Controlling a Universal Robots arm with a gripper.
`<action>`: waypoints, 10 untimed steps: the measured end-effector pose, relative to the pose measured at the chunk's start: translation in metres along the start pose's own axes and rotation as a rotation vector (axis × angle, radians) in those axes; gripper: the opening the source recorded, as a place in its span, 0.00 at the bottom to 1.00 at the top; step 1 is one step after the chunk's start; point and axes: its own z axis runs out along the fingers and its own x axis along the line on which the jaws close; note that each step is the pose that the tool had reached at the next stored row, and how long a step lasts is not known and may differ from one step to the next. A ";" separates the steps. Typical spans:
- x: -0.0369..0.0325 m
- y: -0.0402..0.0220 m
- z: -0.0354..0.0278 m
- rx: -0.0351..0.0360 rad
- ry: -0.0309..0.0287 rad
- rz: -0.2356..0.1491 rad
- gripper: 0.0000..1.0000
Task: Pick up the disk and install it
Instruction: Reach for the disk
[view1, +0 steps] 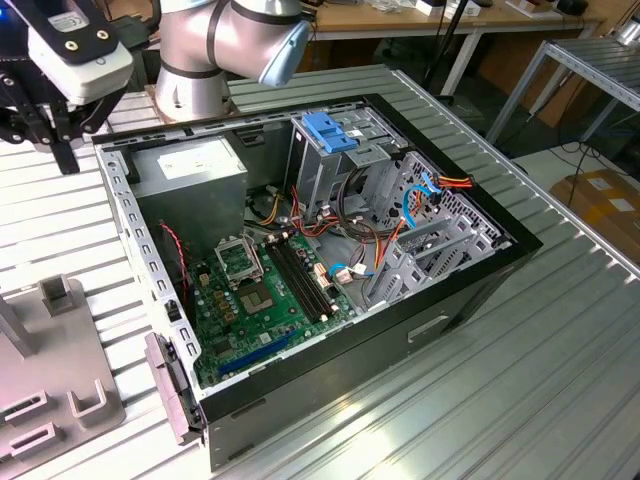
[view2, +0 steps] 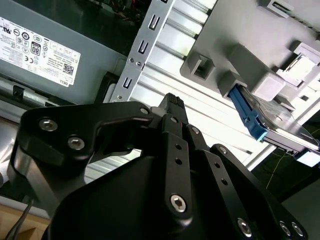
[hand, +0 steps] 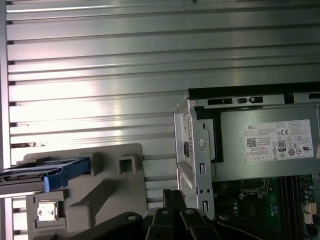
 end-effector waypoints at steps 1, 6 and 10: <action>0.0045 -0.0003 -0.0001 0.0000 0.0000 0.000 0.11; 0.0209 -0.0016 -0.0006 0.0000 0.0001 0.000 0.11; 0.0302 -0.0023 -0.0008 0.0000 0.0000 0.000 0.11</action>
